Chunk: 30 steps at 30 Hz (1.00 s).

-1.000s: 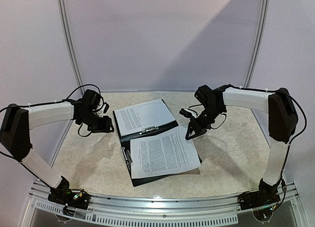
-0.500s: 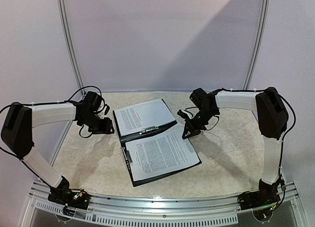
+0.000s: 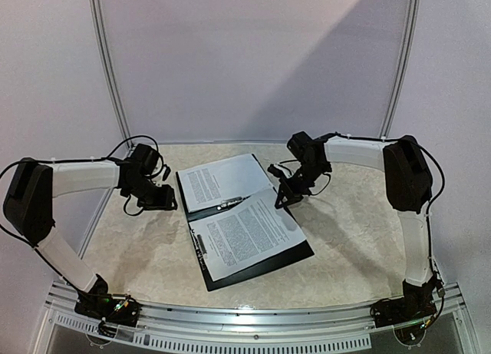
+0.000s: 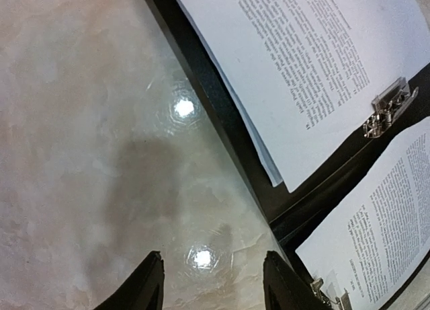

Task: Put the files into the folder
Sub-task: Place the file in the spring clip on the folder.

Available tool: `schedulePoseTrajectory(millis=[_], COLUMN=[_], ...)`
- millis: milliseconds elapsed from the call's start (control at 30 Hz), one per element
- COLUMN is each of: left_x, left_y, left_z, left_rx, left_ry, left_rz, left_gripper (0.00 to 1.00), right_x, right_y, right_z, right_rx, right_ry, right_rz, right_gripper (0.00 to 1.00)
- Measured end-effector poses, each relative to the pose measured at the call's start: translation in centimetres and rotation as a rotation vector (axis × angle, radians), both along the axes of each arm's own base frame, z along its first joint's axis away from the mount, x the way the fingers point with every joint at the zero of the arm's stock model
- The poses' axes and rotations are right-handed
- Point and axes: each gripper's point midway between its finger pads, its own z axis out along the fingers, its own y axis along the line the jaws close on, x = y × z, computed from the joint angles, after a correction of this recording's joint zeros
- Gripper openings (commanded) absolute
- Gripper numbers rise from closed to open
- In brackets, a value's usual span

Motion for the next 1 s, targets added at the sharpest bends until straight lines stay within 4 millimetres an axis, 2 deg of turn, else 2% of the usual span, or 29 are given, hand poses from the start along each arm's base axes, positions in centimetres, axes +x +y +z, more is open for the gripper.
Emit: schedulePoseTrajectory(millis=[333,567,1000], left_x=[0.0,0.0,0.0], left_y=[0.1,0.1,0.1], left_z=[-0.3,-0.5,-0.6], left_rx=[-0.001,0.001,0.002], left_ry=[0.008,0.013,0.016], left_rz=[0.003,0.003,0.003], left_gripper=[0.5,0.5,0.5], right_x=[-2.9,-3.0,-2.5], right_y=[-1.8,-2.0,-2.3], right_z=[-2.4,-1.4,-1.0], right_rx=[-0.082,-0.08,-0.101], right_ry=[0.146,0.139,0.116], right_rz=[-0.044,-0.047,-0.046], right_gripper=[0.0,0.0,0.0])
